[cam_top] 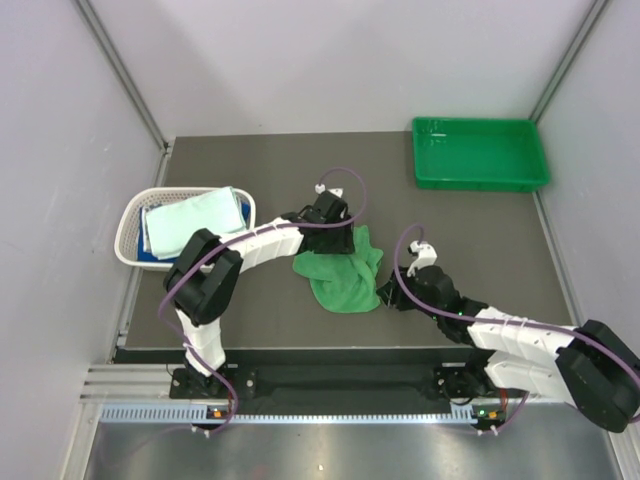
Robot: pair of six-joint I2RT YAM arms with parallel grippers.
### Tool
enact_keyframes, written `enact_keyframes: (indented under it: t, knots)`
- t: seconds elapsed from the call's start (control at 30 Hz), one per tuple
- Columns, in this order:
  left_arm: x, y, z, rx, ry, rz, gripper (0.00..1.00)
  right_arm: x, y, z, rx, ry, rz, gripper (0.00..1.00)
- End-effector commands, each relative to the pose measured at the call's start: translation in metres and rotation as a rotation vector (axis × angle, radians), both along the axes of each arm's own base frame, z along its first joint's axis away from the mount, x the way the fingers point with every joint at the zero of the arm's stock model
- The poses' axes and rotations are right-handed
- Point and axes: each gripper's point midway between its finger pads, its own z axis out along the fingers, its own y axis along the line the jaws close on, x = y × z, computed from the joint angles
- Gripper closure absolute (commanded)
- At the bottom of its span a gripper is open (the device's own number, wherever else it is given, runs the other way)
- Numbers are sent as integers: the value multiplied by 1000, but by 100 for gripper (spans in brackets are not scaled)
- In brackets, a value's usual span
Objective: Fold and stack the towels
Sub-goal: Move the towel to the center of the board, then flatten out the crumpled towel
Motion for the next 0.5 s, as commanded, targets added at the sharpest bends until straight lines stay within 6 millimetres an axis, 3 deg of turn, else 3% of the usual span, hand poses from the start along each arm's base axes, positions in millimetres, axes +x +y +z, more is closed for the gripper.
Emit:
enact_keyframes:
  t: [0.0,0.1,0.27,0.47]
  knots:
    - [27,-13,34,-84,-103,41,39,5,7,10,30,-57,3,60]
    - [31,-13,38,-91,-109,46,42,5,5,12,21,-65,-5,60]
    - [38,-11,24,-60,-82,61,47,5,4,17,14,-72,-6,61]
    - [35,-11,18,-53,-61,56,47,5,4,19,15,-74,-6,61]
